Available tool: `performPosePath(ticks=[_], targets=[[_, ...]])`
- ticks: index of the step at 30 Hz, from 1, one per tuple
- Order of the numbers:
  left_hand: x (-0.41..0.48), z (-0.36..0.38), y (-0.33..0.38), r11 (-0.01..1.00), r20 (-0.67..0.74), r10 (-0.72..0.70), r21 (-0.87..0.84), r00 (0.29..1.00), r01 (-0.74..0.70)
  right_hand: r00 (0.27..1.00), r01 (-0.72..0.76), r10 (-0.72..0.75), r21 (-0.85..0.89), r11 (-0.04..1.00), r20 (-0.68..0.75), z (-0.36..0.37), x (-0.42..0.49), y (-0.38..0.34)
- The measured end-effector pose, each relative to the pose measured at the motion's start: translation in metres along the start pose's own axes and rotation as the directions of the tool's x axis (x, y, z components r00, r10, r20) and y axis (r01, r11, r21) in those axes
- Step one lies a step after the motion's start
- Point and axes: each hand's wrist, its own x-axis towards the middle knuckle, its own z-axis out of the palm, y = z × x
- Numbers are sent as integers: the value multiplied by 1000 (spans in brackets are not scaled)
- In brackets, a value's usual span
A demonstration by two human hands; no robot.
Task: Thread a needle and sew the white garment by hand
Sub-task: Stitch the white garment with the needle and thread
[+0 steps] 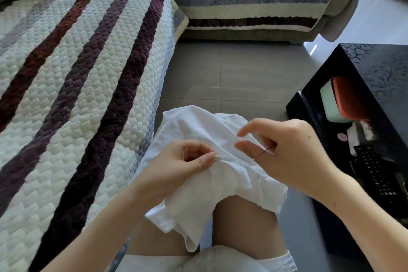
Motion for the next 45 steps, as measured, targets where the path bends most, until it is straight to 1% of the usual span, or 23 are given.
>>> performPosePath(ticks=[1, 2, 4, 6, 8, 10, 13, 15, 17, 19, 20, 22, 24, 26, 27, 30, 32, 34, 40, 45], targets=[[-1, 0, 1, 1000, 9, 18, 0, 1000, -18, 998, -51, 48, 57, 997, 51, 6, -1, 2], [-1, 1, 2, 999, 19, 36, 4, 999, -36, 987, -97, 78, 130, 987, 141, 12, -2, 4], [-3, 1, 3, 998, 35, 60, 19, 998, -61, 950, -169, 88, 256, 952, 300, 19, -4, 7], [-4, 2, 4, 995, 13, 61, 77, 998, -62, 923, -224, 83, 350, 910, 375, 19, -4, 11], [-6, 2, 3, 981, -27, 53, 190, 998, -47, 918, -260, 93, 409, 875, 385, 15, -5, 13], [-9, 1, 1, 956, -39, 63, 289, 997, -49, 926, -275, 114, 437, 856, 361, 9, -6, 14], [-10, 0, -1, 938, -81, 111, 338, 991, -78, 942, -250, 121, 415, 875, 312, 3, -10, 16], [-10, 1, -2, 945, -114, 129, 315, 985, -88, 946, -245, 128, 397, 885, 298, 1, -13, 16], [-11, 1, -1, 964, -138, 136, 247, 981, -99, 941, -268, 148, 402, 875, 304, -1, -17, 15], [-12, 0, 1, 971, -123, 145, 208, 982, -118, 928, -300, 157, 431, 851, 336, -2, -21, 13], [-13, 0, 2, 974, -94, 146, 185, 985, -127, 919, -321, 160, 450, 833, 361, -2, -23, 11], [-14, 1, 5, 989, -17, 119, 90, 993, -117, 892, -378, 164, 498, 780, 421, -3, -27, 7], [-15, 2, 7, 998, 47, 49, -28, 998, -48, 860, -456, 188, 551, 699, 474, -5, -30, 4], [-17, 3, 9, 996, 83, -21, -80, 996, 27, 835, -519, 219, 591, 617, 505, -6, -32, 1], [-17, 5, 10, 996, 86, -42, -74, 995, 48, 828, -534, 228, 600, 596, 512, -6, -32, 1], [-16, 13, 11, 996, 42, -85, -35, 996, 86, 815, -555, 243, 589, 587, 526, -2, -31, -1], [-17, 19, 11, 989, 4, -138, -53, 990, 138, 806, -566, 252, 573, 593, 536, 0, -31, -2], [-18, 24, 11, 985, -14, -157, -78, 988, 155, 804, -569, 263, 562, 600, 534, 1, -31, -2], [-17, 31, 8, 986, -141, -116, -134, 983, 97, 789, -595, 308, 539, 596, 531, 4, -29, 3], [-14, 32, 4, 993, -254, -105, -71, 961, 90, 787, -601, 340, 512, 614, 515, 11, -27, 5]])
